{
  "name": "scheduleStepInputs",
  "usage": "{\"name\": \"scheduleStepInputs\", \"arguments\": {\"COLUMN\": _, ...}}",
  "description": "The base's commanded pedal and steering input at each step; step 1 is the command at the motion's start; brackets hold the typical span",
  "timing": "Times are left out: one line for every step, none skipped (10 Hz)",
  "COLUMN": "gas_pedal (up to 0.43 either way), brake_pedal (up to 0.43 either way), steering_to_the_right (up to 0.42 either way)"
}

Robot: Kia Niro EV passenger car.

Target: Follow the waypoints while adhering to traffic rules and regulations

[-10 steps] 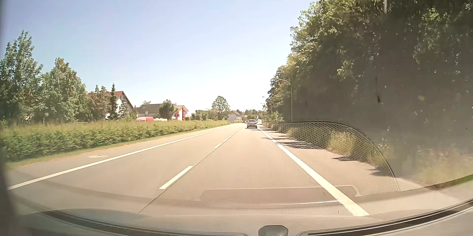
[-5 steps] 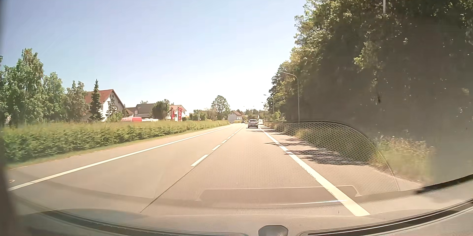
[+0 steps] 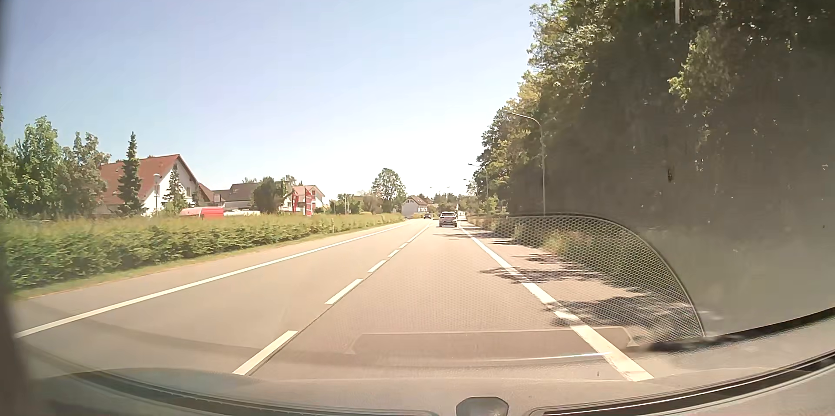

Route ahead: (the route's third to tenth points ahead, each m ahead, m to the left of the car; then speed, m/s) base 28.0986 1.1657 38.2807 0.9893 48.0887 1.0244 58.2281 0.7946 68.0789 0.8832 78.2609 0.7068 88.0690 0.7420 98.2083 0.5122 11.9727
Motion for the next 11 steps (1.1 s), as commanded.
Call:
{"name": "scheduleStepInputs", "arguments": {"gas_pedal": 0.047, "brake_pedal": 0.03, "steering_to_the_right": -0.001}}
{"name": "scheduleStepInputs", "arguments": {"gas_pedal": 0.047, "brake_pedal": 0.03, "steering_to_the_right": -0.001}}
{"name": "scheduleStepInputs", "arguments": {"gas_pedal": 0.047, "brake_pedal": 0.03, "steering_to_the_right": -0.001}}
{"name": "scheduleStepInputs", "arguments": {"gas_pedal": 0.047, "brake_pedal": 0.03, "steering_to_the_right": -0.001}}
{"name": "scheduleStepInputs", "arguments": {"gas_pedal": 0.047, "brake_pedal": 0.03, "steering_to_the_right": -0.001}}
{"name": "scheduleStepInputs", "arguments": {"gas_pedal": 0.047, "brake_pedal": 0.03, "steering_to_the_right": -0.001}}
{"name": "scheduleStepInputs", "arguments": {"gas_pedal": 0.047, "brake_pedal": 0.03, "steering_to_the_right": -0.001}}
{"name": "scheduleStepInputs", "arguments": {"gas_pedal": 0.047, "brake_pedal": 0.03, "steering_to_the_right": -0.001}}
{"name": "scheduleStepInputs", "arguments": {"gas_pedal": 0.047, "brake_pedal": 0.03, "steering_to_the_right": -0.001}}
{"name": "scheduleStepInputs", "arguments": {"gas_pedal": 0.047, "brake_pedal": 0.03, "steering_to_the_right": -0.001}}
{"name": "scheduleStepInputs", "arguments": {"gas_pedal": 0.047, "brake_pedal": 0.03, "steering_to_the_right": 0.0}}
